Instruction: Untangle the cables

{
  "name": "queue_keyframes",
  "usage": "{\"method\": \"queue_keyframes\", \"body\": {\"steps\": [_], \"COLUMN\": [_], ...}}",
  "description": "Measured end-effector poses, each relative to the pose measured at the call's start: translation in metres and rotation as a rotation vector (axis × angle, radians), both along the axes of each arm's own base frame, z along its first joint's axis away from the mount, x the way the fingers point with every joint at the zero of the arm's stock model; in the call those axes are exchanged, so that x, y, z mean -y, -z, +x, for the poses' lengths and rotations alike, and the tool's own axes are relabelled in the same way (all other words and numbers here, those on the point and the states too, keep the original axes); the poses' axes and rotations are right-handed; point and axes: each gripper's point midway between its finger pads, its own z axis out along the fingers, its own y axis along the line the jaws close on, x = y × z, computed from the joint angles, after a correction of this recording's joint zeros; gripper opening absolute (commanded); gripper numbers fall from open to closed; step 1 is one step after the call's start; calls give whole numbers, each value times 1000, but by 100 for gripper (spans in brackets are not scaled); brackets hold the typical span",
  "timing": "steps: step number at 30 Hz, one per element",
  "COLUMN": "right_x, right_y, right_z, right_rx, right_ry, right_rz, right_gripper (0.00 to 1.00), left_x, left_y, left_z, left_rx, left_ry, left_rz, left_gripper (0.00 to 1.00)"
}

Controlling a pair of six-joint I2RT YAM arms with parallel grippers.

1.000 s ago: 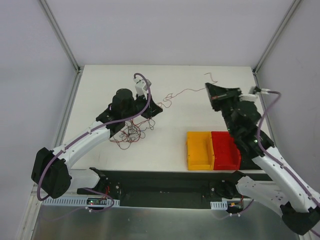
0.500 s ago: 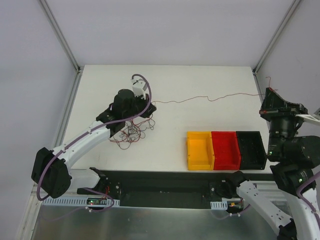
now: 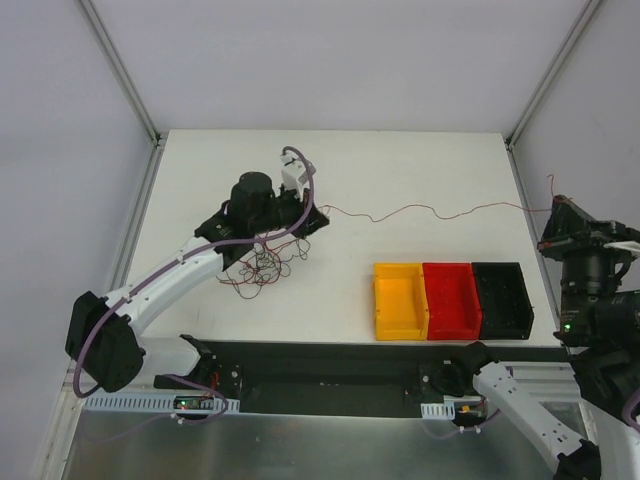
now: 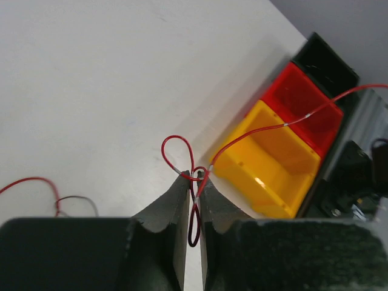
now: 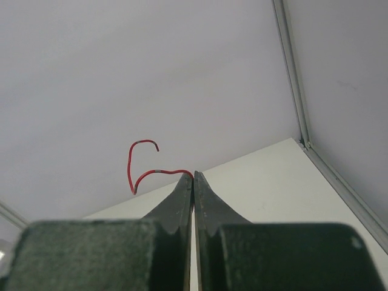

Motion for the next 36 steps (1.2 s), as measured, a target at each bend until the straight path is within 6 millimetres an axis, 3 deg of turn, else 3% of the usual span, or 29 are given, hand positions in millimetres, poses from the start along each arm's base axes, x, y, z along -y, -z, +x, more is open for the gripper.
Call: {"method": "queue_keyframes", "body": {"steps": [2,5,8,13,19,24,29,36], "right_x": [0,-1,-1,-10,-22,-15,-2,-7], "right_y": [-16,-57,-81,-93,-76,-51,-28,-8], "right_z": [-3,-8,-9,8,29,20,6,19], "right_rx": [-1,34,45,-17,-107,-144,-169,-239], "right_ry": [-9,-30,-33,-30,-32,-25,7,13], "right_rz": [-12,-12,-20,-56,-108,-128,-149,-196], "right_gripper": [0,0,0,0,0,1,0,0], "left_x": [20,40,44,47,43,40,37,31], "left_y": [-3,-1,8,10,16,21,23,14], "left_z": [-9,-21,-32,-34,-34,-30,-30,-24], "left_rx": [-26,-83,-138,-192,-225,-231,-234,-175], "left_ry": [106,229,290,317,298,262,256,216], "left_rz": [-29,-64,-70,-48,-21,3,16,29], "left_gripper": [43,55,61,66,69,63,68,67]}}
